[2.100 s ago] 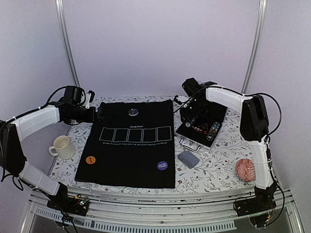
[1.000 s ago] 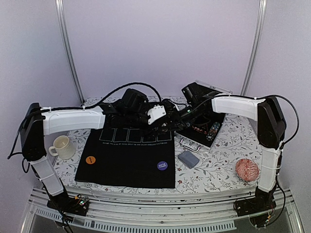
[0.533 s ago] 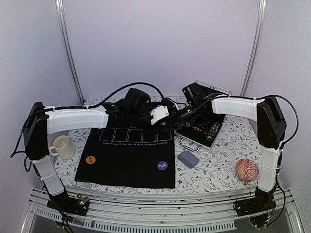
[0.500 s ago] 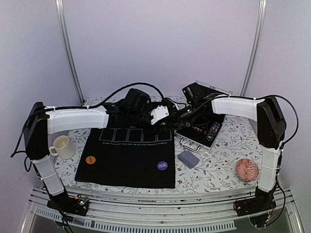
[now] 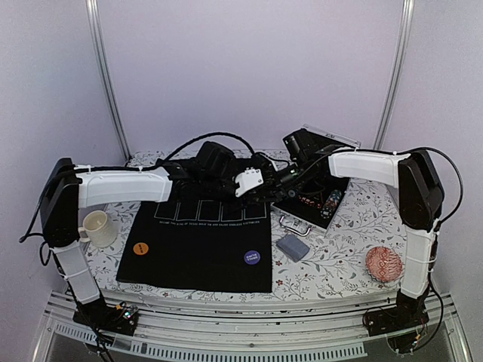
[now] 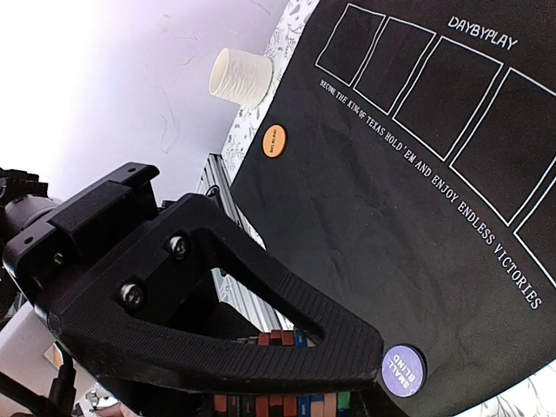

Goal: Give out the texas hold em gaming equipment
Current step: Pass from the right arm to the left

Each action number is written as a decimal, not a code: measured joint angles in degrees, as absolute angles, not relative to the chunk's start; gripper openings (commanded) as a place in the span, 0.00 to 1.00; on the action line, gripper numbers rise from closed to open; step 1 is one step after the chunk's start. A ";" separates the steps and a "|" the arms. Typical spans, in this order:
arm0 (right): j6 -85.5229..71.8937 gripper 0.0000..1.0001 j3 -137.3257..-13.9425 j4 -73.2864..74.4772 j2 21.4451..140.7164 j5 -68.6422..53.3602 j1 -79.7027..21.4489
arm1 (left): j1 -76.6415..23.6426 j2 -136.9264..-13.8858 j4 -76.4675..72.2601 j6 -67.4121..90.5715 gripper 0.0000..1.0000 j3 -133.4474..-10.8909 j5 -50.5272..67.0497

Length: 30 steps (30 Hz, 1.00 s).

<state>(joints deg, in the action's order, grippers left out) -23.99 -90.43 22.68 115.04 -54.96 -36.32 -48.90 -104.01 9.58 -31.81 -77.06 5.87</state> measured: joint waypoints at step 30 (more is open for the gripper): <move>-17.50 0.63 -88.95 29.69 114.24 -45.87 -35.40 | -48.99 -97.65 15.25 -18.35 0.00 -60.69 7.16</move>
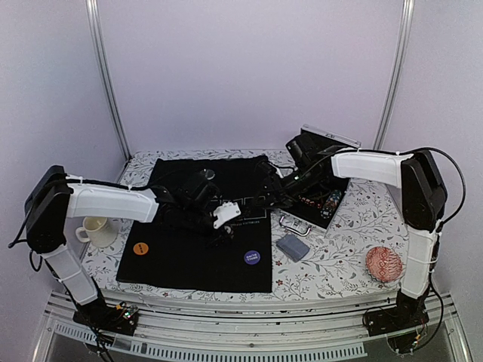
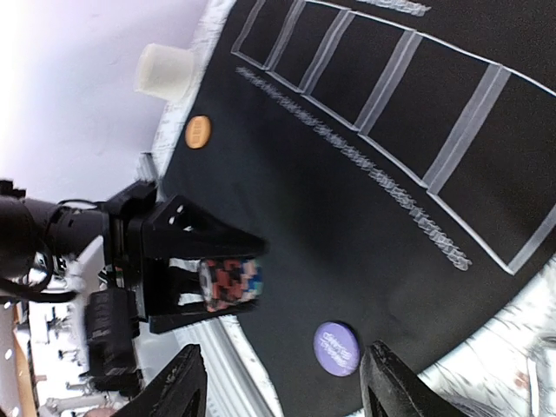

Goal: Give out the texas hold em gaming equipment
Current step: Pass from the right arm to the left, then place the poker chips pile at the small blind area.

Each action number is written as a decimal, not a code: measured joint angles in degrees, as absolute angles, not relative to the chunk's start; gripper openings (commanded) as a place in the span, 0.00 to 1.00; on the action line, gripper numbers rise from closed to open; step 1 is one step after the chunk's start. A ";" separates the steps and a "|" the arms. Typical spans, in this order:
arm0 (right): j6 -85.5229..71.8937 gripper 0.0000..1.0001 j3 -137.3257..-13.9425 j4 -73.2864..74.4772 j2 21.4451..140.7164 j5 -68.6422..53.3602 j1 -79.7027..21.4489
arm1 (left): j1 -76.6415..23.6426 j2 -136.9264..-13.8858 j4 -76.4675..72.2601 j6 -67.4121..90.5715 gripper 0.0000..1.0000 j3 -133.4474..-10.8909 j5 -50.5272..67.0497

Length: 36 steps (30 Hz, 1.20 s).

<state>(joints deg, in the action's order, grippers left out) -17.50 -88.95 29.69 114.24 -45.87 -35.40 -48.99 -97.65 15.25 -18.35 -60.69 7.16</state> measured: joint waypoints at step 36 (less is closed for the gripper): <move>-13.72 0.64 -86.91 34.15 109.80 -34.74 -33.69 | -56.16 -103.57 13.15 -19.44 0.51 -55.64 5.69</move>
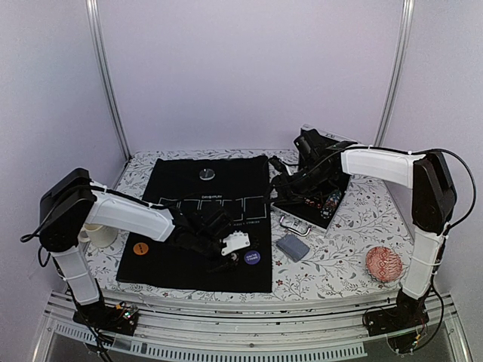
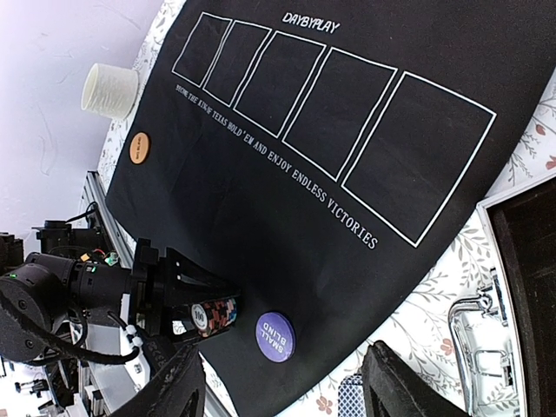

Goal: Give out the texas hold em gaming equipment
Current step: Place the poker chips pile at the small blind area, then adjust the poker chips pile in the chip case.

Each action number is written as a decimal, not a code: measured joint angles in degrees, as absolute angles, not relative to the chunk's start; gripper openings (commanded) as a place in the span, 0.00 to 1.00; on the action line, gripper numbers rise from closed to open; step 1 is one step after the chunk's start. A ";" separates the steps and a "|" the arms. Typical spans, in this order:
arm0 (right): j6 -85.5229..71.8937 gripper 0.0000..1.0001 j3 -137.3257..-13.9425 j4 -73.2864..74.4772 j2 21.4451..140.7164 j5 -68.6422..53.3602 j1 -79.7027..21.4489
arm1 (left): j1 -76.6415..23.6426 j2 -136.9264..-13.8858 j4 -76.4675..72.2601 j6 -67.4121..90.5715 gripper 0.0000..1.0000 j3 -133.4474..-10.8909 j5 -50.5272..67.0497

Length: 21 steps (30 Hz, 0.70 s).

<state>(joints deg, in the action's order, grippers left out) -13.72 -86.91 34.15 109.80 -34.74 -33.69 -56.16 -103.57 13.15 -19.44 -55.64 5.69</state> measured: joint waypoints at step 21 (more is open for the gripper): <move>-10.37 0.76 -88.53 38.37 107.26 -29.06 -33.01 | -55.88 -93.06 13.61 -20.25 0.98 -55.77 7.49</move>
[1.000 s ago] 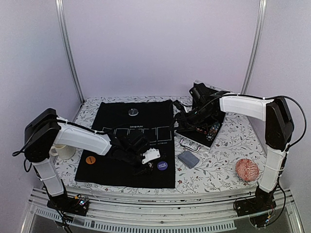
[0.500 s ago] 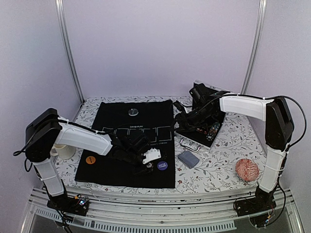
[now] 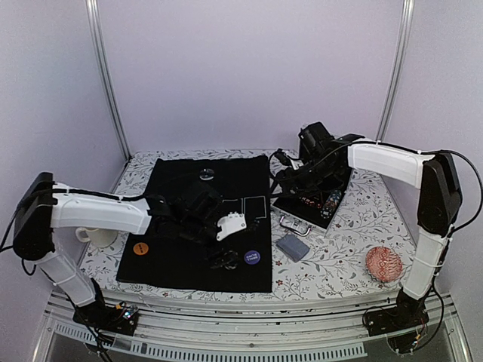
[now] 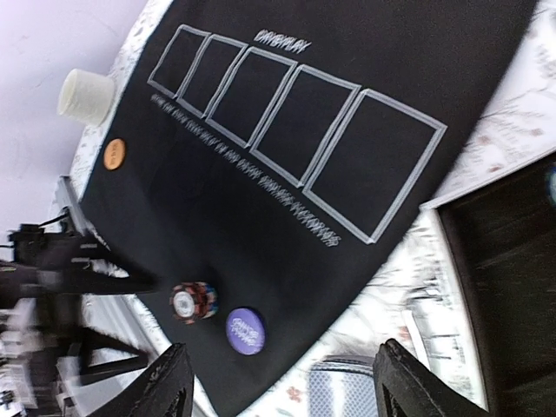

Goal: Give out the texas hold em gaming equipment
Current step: Adjust the poker chips pile in the chip case.

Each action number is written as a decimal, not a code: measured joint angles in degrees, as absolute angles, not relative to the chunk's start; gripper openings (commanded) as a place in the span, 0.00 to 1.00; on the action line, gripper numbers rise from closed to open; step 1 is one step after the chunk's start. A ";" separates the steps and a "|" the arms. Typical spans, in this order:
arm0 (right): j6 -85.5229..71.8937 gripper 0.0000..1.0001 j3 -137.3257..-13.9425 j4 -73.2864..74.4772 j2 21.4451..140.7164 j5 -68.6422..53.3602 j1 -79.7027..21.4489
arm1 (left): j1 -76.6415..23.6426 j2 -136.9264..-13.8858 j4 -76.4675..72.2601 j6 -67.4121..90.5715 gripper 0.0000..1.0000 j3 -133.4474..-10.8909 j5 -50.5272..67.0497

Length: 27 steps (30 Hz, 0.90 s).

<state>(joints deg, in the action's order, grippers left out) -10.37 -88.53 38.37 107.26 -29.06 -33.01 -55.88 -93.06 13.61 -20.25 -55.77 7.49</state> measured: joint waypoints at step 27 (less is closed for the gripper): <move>15.94 0.88 -92.47 54.96 117.49 10.76 -23.33 | -31.46 -80.49 14.22 -4.27 0.98 -59.11 -1.93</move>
